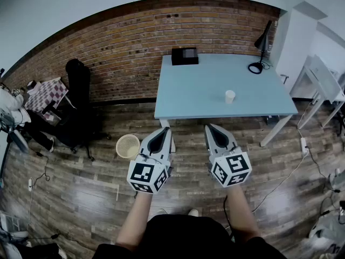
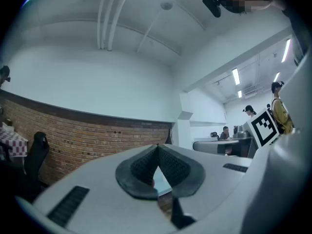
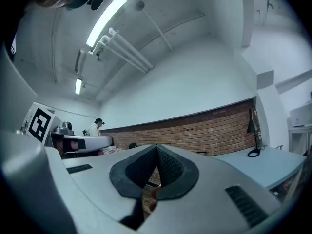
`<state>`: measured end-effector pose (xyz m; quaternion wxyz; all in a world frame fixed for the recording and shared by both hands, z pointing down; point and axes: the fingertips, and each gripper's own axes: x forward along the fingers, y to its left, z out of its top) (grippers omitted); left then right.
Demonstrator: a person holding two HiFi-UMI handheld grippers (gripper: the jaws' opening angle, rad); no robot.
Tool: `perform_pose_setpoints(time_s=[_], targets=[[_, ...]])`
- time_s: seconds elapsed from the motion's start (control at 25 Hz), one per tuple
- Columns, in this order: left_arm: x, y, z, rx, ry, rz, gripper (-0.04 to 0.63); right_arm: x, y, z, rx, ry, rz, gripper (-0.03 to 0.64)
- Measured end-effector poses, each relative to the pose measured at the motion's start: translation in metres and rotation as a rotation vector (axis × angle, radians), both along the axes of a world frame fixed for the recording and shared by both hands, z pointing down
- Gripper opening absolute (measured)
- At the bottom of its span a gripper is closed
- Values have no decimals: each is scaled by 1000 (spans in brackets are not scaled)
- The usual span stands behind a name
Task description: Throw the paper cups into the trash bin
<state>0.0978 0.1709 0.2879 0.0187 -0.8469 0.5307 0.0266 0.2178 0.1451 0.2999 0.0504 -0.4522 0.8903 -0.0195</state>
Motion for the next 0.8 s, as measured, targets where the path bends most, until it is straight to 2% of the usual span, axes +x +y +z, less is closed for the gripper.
perform_pose_setpoints(time_s=[0.28, 0.8], targets=[[10, -8, 1, -9, -7, -3, 3, 9, -6, -4, 17, -13, -20, -5], [13, -51, 11, -37, 0, 5, 3, 14, -46, 6, -26, -52, -15, -4]])
